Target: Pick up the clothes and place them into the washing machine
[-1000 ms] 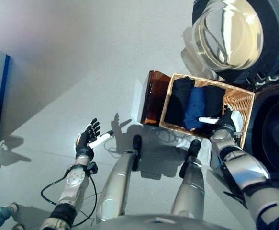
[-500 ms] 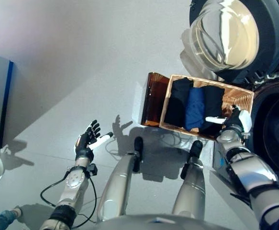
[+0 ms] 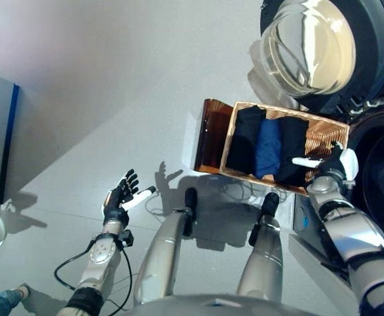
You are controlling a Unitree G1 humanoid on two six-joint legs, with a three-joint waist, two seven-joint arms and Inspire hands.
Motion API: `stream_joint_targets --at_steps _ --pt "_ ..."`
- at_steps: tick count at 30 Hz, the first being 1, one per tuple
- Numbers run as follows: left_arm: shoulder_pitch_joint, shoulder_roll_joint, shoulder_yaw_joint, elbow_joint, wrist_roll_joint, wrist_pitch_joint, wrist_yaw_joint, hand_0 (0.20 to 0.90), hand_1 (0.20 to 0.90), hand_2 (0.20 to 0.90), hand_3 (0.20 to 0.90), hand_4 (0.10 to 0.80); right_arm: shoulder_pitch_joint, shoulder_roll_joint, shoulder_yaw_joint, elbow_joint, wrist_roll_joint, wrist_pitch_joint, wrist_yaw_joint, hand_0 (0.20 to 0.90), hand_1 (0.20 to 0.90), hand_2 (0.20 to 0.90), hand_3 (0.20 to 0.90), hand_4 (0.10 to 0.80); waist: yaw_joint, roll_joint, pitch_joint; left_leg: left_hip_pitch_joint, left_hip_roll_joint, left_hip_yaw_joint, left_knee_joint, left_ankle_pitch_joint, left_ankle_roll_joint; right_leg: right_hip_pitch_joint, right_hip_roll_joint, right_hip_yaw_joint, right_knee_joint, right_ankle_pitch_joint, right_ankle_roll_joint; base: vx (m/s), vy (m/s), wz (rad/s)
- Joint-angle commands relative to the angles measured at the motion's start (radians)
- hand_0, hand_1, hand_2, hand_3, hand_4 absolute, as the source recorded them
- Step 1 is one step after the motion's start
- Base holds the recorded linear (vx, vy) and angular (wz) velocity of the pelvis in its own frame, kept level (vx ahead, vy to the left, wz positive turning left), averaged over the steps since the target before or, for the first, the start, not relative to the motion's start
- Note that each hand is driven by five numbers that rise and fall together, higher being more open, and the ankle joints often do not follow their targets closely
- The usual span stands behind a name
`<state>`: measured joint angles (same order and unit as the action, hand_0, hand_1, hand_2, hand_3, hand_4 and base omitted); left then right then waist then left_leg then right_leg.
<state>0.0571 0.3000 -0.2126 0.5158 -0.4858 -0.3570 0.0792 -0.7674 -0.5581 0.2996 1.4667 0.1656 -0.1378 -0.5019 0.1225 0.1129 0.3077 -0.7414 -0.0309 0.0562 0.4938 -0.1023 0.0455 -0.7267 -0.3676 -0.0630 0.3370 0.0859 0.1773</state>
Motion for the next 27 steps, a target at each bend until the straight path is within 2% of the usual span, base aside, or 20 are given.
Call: stream_joint_targets --at_steps 1,2,3,13,24,25,26,27 --pt "0.064 0.085 0.06 -0.147 -0.01 -0.084 -0.001 0.9 0.9 0.9 0.9 0.8 -0.074 -0.088 0.04 -0.007 -0.001 -0.046 -0.066 0.9 0.9 0.9 0.9 0.8 0.011 0.038 -0.015 -0.037 0.037 -0.066 -0.03 0.04 -0.078 -0.032 0.016 0.021 0.193 -0.079 -0.057 -0.044 0.001 0.08" --pt "0.064 0.085 0.06 -0.148 -0.01 -0.084 -0.001 0.9 0.9 0.9 0.9 0.8 -0.074 -0.088 0.04 -0.007 -0.001 -0.046 -0.066 0.9 0.9 0.9 0.9 0.8 0.011 0.038 -0.015 -0.038 0.037 -0.066 -0.029 0.04 -0.078 -0.033 0.016 0.021 0.194 -0.079 -0.057 -0.036 0.001 0.13" --pt "0.078 0.092 0.063 -0.172 -0.016 -0.09 -0.006 0.9 0.9 0.9 0.9 0.8 -0.079 -0.089 0.043 -0.009 0.003 -0.047 -0.071 0.9 0.9 0.9 0.9 0.8 0.015 0.039 -0.014 -0.048 0.033 -0.072 -0.004 0.002 -0.082 -0.043 0.016 0.03 0.225 -0.116 -0.049 0.065 0.004 0.15" --pt "0.1 0.108 0.059 -0.235 -0.026 -0.104 -0.003 0.9 0.9 0.9 0.9 0.8 -0.105 -0.075 0.072 0.002 -0.002 -0.047 -0.08 0.9 0.9 0.9 0.9 0.8 0.029 0.043 0.0 -0.112 0.013 -0.076 0.035 -0.008 -0.063 -0.112 0.009 0.052 0.281 -0.119 -0.053 0.003 0.017 0.03" --pt "0.101 0.115 0.06 -0.283 -0.027 -0.107 0.0 0.9 0.9 0.9 0.9 0.8 -0.127 -0.078 0.091 0.039 -0.019 -0.028 -0.083 0.9 0.9 0.9 0.9 0.8 0.037 0.044 -0.007 -0.159 0.0 -0.078 0.118 -0.046 -0.047 -0.158 0.002 0.079 0.356 -0.15 -0.067 0.0 0.01 0.03" --pt "0.102 0.114 0.06 -0.284 -0.027 -0.107 -0.002 0.9 0.9 0.9 0.9 0.8 -0.129 -0.079 0.091 0.045 -0.02 -0.025 -0.08 0.807 0.807 0.807 0.807 0.733 0.039 0.045 -0.008 -0.159 -0.001 -0.077 0.118 -0.048 -0.047 -0.158 0.002 0.078 0.357 -0.152 -0.067 0.0 0.0 0.0" --pt "0.105 0.116 0.062 -0.287 -0.029 -0.107 -0.004 0.9 0.9 0.9 0.9 0.8 -0.135 -0.083 0.093 0.049 -0.019 -0.023 -0.076 0.447 0.447 0.447 0.447 0.476 0.04 0.045 -0.009 -0.16 -0.002 -0.077 0.117 -0.048 -0.046 -0.157 0.001 0.078 0.355 -0.152 -0.067 0.005 0.016 0.04" --pt "0.11 0.118 0.061 -0.298 -0.03 -0.107 -0.009 0.9 0.9 0.9 0.9 0.8 -0.139 -0.081 0.103 0.048 -0.029 -0.021 -0.069 0.2 0.2 0.2 0.2 0.3 0.044 0.046 -0.01 -0.161 -0.002 -0.076 0.114 -0.046 -0.045 -0.158 0.002 0.078 0.353 -0.151 -0.068 0.004 0.013 0.03"
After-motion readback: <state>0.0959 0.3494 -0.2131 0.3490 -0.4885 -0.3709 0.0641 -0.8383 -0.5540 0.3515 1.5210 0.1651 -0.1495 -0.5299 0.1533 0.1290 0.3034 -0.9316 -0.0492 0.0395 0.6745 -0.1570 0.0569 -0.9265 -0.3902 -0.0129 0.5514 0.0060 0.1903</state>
